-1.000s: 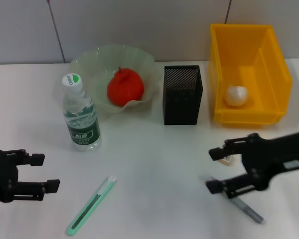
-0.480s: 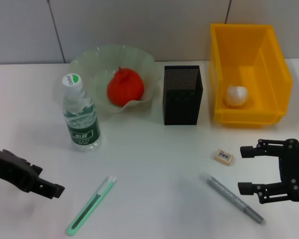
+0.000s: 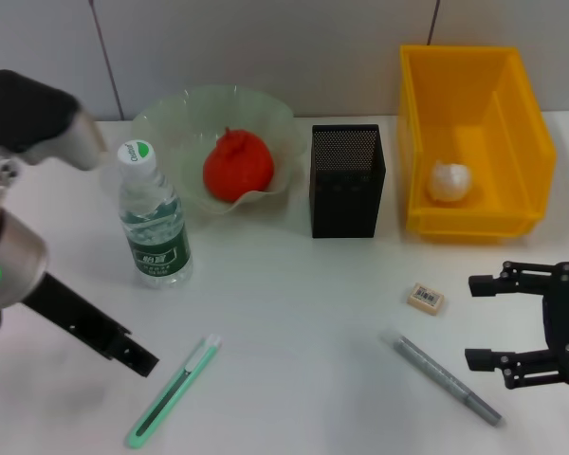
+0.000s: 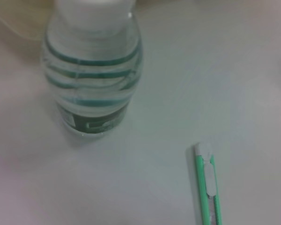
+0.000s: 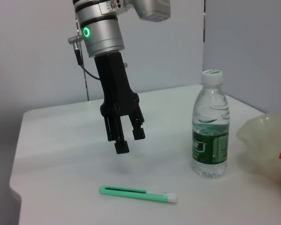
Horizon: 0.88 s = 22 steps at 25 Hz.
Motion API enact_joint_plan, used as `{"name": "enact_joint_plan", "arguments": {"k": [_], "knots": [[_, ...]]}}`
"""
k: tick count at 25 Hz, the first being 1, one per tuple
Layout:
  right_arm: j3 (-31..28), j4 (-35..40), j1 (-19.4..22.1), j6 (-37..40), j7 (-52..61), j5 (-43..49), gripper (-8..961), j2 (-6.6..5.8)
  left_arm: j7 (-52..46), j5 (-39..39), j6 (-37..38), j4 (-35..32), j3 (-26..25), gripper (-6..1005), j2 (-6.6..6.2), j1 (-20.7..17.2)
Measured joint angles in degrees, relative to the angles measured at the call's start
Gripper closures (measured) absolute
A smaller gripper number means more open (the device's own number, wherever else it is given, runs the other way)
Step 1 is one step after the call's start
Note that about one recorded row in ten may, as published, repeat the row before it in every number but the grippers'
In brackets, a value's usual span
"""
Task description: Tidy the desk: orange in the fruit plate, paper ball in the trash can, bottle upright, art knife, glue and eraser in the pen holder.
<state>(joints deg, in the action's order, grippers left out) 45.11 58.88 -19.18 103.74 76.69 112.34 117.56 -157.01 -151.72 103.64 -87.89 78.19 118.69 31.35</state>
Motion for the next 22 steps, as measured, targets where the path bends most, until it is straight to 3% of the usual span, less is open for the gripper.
{"name": "enact_joint_plan", "arguments": {"k": [7,22], "knots": [[-3.65,-0.79,-0.05,-0.05,-2.41,0.01,119,-0.4,-7.9,-0.5,-6.25,-0.11,9.61,157,0.48,0.75],[-4.05,-0.74,-1.07,-0.33,-2.41,0.01,120,-0.77,-7.87,2.35,-9.55,2.09,12.47,163,0.39,-1.82]]}}
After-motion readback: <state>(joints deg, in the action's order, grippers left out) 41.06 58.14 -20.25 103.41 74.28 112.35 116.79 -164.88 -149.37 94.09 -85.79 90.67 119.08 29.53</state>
